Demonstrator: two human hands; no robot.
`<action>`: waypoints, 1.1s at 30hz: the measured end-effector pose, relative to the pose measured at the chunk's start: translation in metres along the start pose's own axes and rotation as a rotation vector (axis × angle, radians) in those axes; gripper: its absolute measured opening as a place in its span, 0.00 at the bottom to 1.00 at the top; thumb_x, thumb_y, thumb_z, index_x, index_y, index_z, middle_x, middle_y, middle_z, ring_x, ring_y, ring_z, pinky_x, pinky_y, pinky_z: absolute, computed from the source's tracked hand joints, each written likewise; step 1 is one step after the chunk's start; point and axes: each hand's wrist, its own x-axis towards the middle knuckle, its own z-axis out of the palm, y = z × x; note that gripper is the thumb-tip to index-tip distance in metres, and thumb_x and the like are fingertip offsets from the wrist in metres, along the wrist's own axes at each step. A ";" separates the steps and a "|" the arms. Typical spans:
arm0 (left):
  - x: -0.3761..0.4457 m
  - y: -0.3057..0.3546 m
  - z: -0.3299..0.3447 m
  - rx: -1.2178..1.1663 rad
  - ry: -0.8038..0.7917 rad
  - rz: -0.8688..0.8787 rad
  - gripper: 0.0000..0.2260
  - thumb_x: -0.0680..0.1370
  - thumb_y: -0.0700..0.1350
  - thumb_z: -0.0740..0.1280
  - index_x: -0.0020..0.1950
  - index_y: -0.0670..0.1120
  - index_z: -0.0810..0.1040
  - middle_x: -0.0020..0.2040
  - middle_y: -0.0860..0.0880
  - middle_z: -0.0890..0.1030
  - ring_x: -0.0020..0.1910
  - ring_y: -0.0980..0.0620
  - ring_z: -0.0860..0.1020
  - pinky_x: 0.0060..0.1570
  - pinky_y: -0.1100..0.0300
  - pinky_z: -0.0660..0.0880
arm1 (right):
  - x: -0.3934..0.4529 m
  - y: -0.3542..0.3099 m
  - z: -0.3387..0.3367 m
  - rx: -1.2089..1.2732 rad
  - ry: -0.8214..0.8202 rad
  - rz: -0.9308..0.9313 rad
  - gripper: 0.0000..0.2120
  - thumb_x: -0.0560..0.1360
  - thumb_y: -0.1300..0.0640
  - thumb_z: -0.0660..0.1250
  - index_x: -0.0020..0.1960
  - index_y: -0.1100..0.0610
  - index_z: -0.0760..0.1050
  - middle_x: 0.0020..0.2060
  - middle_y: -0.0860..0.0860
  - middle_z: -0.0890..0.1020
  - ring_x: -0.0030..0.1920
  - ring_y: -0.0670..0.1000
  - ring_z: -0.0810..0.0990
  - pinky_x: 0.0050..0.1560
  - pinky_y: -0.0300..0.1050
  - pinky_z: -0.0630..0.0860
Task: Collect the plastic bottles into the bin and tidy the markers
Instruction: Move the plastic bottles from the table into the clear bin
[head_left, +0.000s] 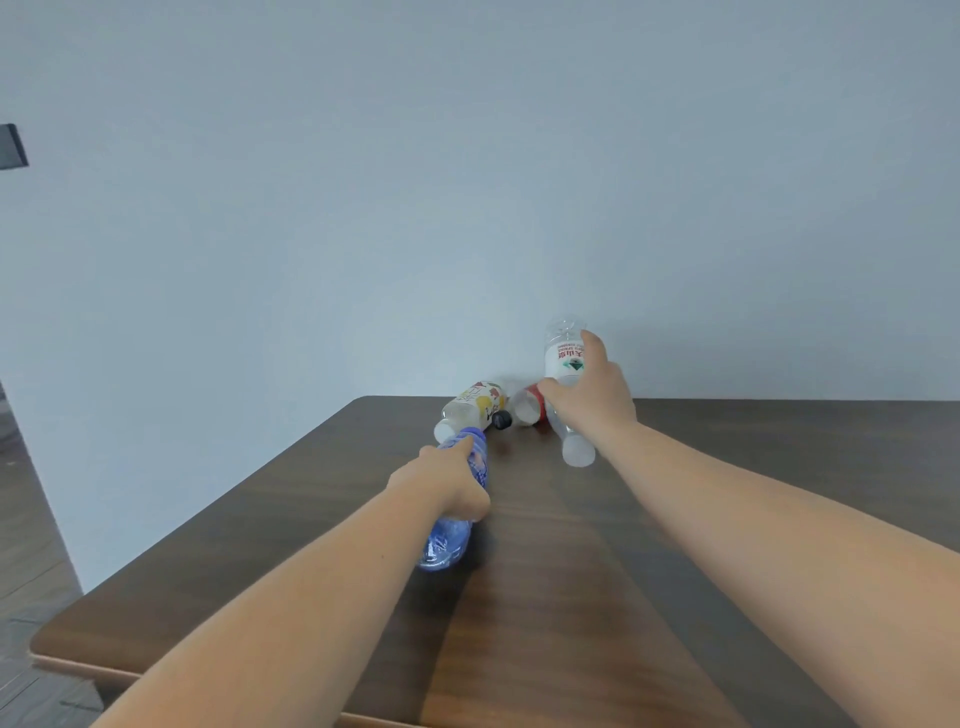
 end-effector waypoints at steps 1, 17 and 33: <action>-0.004 0.001 -0.003 -0.023 0.036 0.009 0.39 0.72 0.47 0.63 0.77 0.59 0.45 0.70 0.45 0.61 0.62 0.42 0.72 0.56 0.52 0.72 | 0.001 -0.001 -0.006 0.005 0.021 -0.007 0.38 0.71 0.49 0.66 0.75 0.46 0.51 0.60 0.57 0.70 0.58 0.61 0.74 0.53 0.50 0.73; -0.035 0.125 -0.040 -0.308 0.445 0.354 0.39 0.73 0.47 0.62 0.75 0.64 0.41 0.71 0.49 0.55 0.52 0.42 0.76 0.50 0.52 0.73 | -0.018 0.058 -0.155 -0.104 0.316 0.042 0.37 0.71 0.51 0.66 0.75 0.47 0.53 0.61 0.55 0.69 0.58 0.61 0.72 0.52 0.51 0.72; -0.159 0.397 0.025 -0.391 0.403 0.910 0.37 0.75 0.51 0.63 0.76 0.62 0.43 0.74 0.49 0.52 0.54 0.41 0.76 0.45 0.55 0.71 | -0.132 0.176 -0.408 -0.417 0.786 0.167 0.35 0.70 0.52 0.65 0.75 0.49 0.57 0.65 0.57 0.68 0.62 0.61 0.69 0.55 0.54 0.70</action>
